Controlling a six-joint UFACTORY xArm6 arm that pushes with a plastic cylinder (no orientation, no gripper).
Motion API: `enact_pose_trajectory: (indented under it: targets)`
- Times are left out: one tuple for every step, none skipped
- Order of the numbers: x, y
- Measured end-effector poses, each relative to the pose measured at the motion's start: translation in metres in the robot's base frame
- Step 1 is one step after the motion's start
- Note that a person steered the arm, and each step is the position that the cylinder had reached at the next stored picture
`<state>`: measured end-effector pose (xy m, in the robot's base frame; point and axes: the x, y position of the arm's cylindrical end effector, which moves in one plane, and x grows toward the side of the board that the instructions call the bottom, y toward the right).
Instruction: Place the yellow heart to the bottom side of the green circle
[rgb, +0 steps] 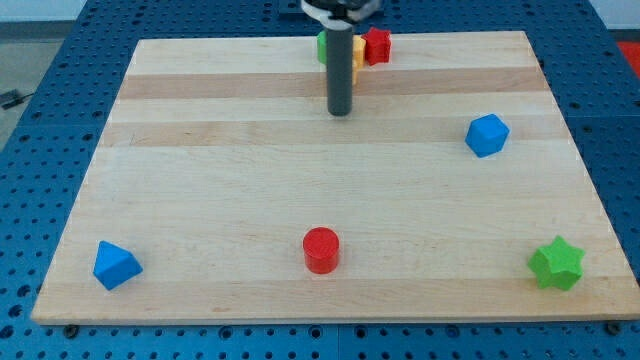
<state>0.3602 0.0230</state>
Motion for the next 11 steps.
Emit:
enact_pose_trajectory:
  targets:
    - [-0.002, 0.029]
    - [-0.032, 0.027]
    - [-0.053, 0.012]
    - [-0.058, 0.0]
    - [-0.042, 0.0]
    - [-0.029, -0.004]
    - [-0.049, -0.006]
    - [-0.074, -0.008]
    - [-0.073, -0.011]
    - [-0.051, -0.011]
    - [-0.046, -0.02]
